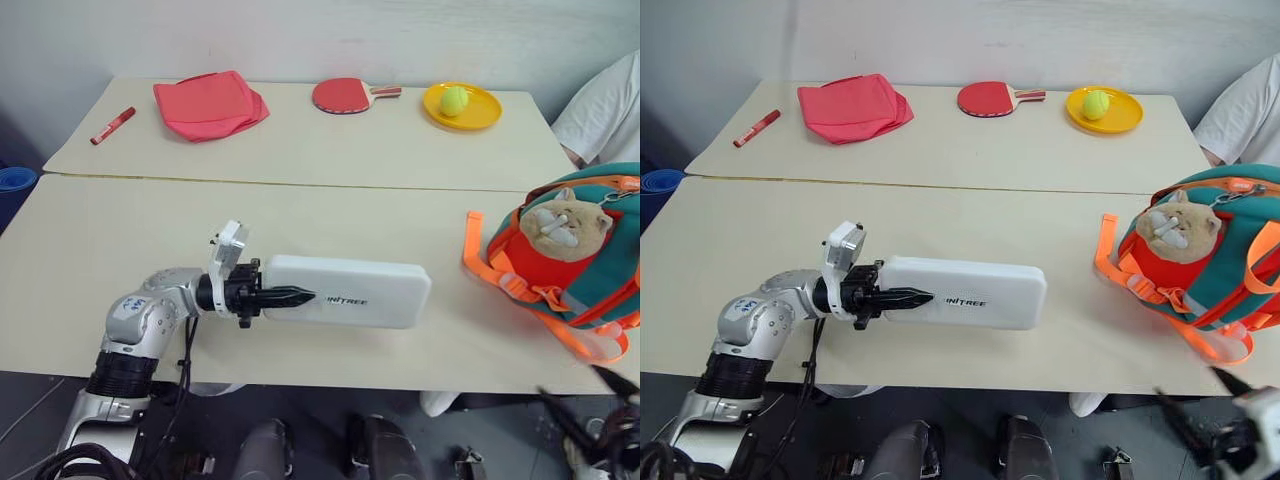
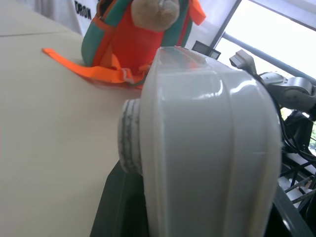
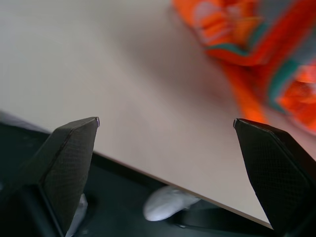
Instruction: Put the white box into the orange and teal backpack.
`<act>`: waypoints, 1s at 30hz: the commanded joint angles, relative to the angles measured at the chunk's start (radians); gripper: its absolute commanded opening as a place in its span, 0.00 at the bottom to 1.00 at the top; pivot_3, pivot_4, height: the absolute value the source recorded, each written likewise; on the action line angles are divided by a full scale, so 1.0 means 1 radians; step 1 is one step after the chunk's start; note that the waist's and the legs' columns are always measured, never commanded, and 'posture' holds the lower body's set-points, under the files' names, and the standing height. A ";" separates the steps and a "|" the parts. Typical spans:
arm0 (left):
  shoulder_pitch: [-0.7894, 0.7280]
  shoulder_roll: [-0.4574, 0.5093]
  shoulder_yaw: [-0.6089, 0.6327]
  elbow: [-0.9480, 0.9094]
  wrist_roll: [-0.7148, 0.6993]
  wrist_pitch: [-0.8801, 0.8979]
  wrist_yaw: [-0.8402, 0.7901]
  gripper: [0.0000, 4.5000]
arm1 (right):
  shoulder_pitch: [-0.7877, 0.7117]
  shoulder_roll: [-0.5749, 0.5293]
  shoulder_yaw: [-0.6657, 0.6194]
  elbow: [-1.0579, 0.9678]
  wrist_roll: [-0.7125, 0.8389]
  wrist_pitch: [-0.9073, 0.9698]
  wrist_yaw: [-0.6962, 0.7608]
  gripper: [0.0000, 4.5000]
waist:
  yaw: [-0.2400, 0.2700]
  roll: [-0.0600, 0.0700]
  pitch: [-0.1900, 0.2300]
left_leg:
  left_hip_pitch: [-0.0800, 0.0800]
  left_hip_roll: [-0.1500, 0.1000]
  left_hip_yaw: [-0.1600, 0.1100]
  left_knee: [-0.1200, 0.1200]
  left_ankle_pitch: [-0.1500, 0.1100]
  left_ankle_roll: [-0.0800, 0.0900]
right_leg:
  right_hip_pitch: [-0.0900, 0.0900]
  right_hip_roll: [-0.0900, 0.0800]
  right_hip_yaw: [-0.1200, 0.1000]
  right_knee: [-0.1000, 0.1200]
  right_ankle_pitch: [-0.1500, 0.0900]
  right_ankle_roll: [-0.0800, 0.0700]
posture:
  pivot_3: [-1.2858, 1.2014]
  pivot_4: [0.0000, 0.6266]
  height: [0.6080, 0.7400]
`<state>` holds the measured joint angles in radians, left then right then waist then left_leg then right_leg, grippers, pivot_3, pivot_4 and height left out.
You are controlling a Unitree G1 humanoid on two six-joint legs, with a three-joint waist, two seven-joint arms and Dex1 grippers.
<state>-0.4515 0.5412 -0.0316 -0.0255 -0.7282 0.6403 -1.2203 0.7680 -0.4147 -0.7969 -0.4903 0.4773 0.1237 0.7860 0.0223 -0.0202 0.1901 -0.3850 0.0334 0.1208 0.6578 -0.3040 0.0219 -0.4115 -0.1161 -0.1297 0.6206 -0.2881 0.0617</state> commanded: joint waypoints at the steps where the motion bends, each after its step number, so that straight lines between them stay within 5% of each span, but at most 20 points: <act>1: -0.002 -0.035 0.051 -0.057 -0.070 0.002 0.001 0.27 | -0.059 -0.060 -0.096 0.084 0.055 -0.037 -0.006 1.00 | -0.001 0.001 0.000 | 0.000 0.000 0.000 0.000 0.001 0.002 | 0.000 0.000 0.000 0.000 0.000 0.000 | 0.52 0.24 1.00; 5: -0.007 -0.011 0.047 -0.041 -0.023 -0.040 -0.031 0.27 | -0.184 -0.167 -0.106 0.176 0.102 -0.003 0.007 1.00 | -0.002 0.002 0.000 | 0.000 0.000 0.000 0.001 0.001 0.003 | 0.000 0.001 0.000 0.001 0.000 0.000 | 0.52 0.24 1.00; 8: -0.019 -0.003 0.046 -0.024 -0.004 -0.061 -0.035 0.27 | -0.325 -0.270 -0.034 0.278 0.101 0.011 0.052 0.86 | -0.002 0.003 0.000 | 0.001 0.000 0.000 0.002 0.002 0.003 | 0.000 0.001 0.000 0.002 0.000 0.000 | 0.52 0.24 1.00; 13: -0.021 0.011 0.066 -0.041 -0.008 -0.054 -0.020 0.27 | -0.578 -0.370 0.160 0.393 0.110 0.075 0.145 0.48 | -0.003 0.003 0.000 | 0.000 0.000 0.000 0.004 0.003 0.002 | 0.000 0.001 0.000 0.004 0.000 0.000 | 0.52 0.24 1.00; 19: 0.020 0.051 0.141 -0.062 -0.048 -0.005 0.021 0.27 | -0.769 -0.341 0.359 0.364 0.098 0.122 0.146 0.03 | -0.008 0.004 0.001 | -0.001 0.000 0.000 0.006 0.005 -0.001 | 0.000 0.001 -0.001 0.005 0.000 0.000 | 0.52 0.24 1.00; 26: -0.050 0.147 0.320 0.111 -0.176 0.200 0.083 0.27 | -0.930 -0.262 0.564 0.209 0.138 0.190 0.137 0.00 | -0.025 0.004 0.001 | -0.001 0.002 0.000 0.006 0.006 -0.002 | -0.001 0.001 -0.002 0.006 0.000 0.000 | 0.52 0.24 1.00; 30: -0.106 0.242 0.359 0.256 -0.148 0.210 0.033 0.27 | -1.034 -0.225 0.667 0.052 0.285 0.347 0.127 0.00 | -0.030 0.004 0.001 | -0.002 0.002 0.000 0.006 0.006 -0.003 | -0.002 0.001 -0.002 0.006 0.000 0.000 | 0.52 0.24 1.00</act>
<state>-0.5371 0.7640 0.2836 0.2173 -0.8583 0.8496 -1.1563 -0.2412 -0.6491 -0.1541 -0.3361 0.6754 0.4255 0.9048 -0.0074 -0.0162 0.1912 -0.3872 0.0351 0.1210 0.6633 -0.2983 0.0188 -0.4141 -0.1147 -0.1316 0.6268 -0.2881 0.0620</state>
